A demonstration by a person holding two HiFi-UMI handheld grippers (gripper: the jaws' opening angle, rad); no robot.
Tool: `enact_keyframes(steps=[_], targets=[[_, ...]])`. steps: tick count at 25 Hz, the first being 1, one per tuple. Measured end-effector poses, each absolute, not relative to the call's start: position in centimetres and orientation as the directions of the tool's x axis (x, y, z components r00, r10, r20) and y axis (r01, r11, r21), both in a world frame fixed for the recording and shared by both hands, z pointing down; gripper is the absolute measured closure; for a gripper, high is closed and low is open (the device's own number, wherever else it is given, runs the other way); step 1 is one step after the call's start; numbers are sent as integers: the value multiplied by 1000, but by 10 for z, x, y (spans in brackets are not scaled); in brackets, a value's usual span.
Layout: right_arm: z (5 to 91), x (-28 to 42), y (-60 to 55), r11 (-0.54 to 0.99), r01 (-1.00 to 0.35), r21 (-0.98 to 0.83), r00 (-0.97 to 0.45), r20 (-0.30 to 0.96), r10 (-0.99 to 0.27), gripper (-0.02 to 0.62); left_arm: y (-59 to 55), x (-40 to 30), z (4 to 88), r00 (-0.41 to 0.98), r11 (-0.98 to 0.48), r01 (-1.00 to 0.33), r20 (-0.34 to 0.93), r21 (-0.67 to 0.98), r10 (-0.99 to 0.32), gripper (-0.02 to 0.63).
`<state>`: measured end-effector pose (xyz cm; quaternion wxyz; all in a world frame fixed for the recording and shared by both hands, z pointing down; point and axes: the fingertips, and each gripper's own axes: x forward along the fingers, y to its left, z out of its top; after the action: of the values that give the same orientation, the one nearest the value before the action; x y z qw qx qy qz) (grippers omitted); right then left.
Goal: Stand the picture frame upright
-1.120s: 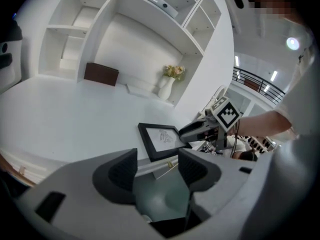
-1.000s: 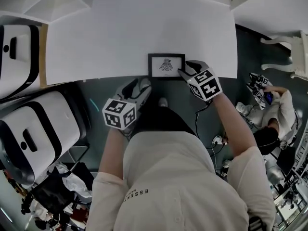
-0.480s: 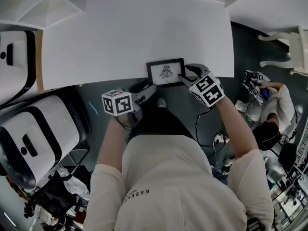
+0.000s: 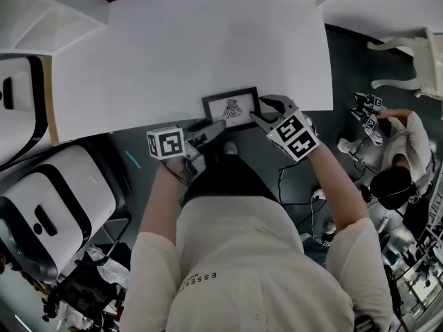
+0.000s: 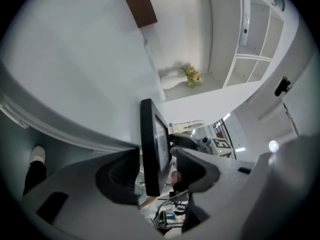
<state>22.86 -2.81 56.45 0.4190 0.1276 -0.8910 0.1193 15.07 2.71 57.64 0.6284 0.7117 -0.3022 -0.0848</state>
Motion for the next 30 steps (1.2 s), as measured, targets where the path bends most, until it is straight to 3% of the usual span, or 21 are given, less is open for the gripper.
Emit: enact_keyframes(steps=[2, 4, 15, 21, 30], targets=[[565, 229, -28, 938, -327, -115, -621, 774, -122, 404, 27, 155, 576, 818, -33, -313, 251, 949, -518, 384], [564, 229, -28, 937, -326, -123, -623, 774, -115, 403, 26, 155, 579, 819, -22, -320, 265, 947, -509, 521], [559, 231, -32, 921, -357, -154, -651, 748, -128, 402, 26, 156, 570, 827, -30, -264, 210, 964, -521, 569], [536, 239, -34, 834, -390, -391, -772, 633, -64, 366, 28, 159, 546, 850, -124, -275, 181, 953, -494, 580], [500, 248, -14, 671, -237, -703, -923, 379, 71, 362, 36, 163, 488, 894, -265, -227, 92, 937, -439, 580]])
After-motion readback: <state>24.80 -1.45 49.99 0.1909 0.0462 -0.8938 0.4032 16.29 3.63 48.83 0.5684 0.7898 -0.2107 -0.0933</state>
